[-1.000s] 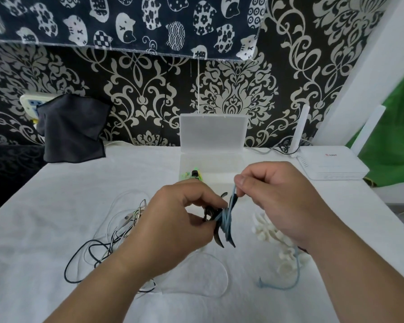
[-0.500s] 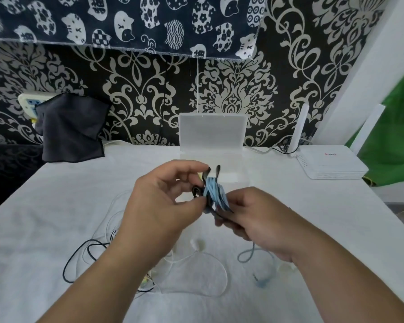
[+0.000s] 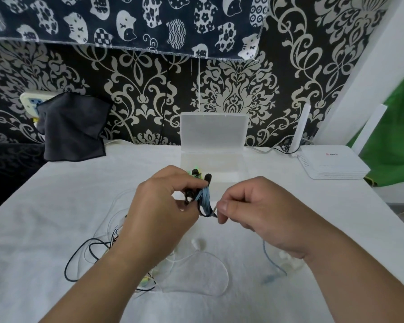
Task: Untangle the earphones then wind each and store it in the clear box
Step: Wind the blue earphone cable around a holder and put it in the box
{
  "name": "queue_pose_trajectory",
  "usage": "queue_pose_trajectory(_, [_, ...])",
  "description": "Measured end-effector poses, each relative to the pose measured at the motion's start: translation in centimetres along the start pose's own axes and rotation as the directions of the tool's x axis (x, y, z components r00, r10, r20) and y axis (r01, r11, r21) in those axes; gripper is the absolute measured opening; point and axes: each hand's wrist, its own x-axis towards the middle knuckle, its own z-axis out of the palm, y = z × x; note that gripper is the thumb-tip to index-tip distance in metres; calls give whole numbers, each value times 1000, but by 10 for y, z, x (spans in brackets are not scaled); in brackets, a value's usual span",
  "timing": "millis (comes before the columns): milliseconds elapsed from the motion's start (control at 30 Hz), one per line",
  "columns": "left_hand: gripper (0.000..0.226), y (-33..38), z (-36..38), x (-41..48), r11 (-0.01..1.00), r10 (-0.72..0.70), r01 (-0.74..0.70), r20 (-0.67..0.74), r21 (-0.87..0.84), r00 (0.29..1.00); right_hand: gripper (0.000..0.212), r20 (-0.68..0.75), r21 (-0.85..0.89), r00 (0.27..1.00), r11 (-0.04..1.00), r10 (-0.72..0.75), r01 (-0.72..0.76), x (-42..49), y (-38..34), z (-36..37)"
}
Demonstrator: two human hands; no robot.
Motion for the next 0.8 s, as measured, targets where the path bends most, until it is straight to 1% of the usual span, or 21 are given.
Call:
queue_pose_trajectory(133, [47,0,2,-1,998,48,-50,47,35,998,26,6,-8,1000,1000,-21,21,-2,-5,2])
queue_pose_trajectory(200, [48,1,2,-2,997,69,-72,87,30,994,27,-62,16,998,1000,-9,10,0,-5,3])
queue_pose_trajectory(300, [49,3,-1,-1,999,41,-38,134,-23,990,23,-198,83,978,995,62,-46,3,-3,0])
queue_pose_trajectory(400, [48,3,-4,1,999,15,-9,142,-45,990,22,-240,121,967,991,89,-61,3,-3,0])
queue_pose_trajectory(600, [45,1,-7,2,999,27,-22,146,-38,989,26,-295,149,950,987,102,-60,5,-5,4])
queue_pose_trajectory(667, [46,-1,-5,2,1000,24,-22,123,-20,992,25,-257,166,964,986,64,-22,3,-8,4])
queue_pose_trajectory(733, [45,-1,-2,1,999,29,-30,81,10,996,23,-141,157,990,987,-7,29,-1,-15,6])
queue_pose_trajectory(800, [42,0,1,-1,1000,26,-26,72,6,997,24,-11,106,997,992,-72,73,-5,-22,10])
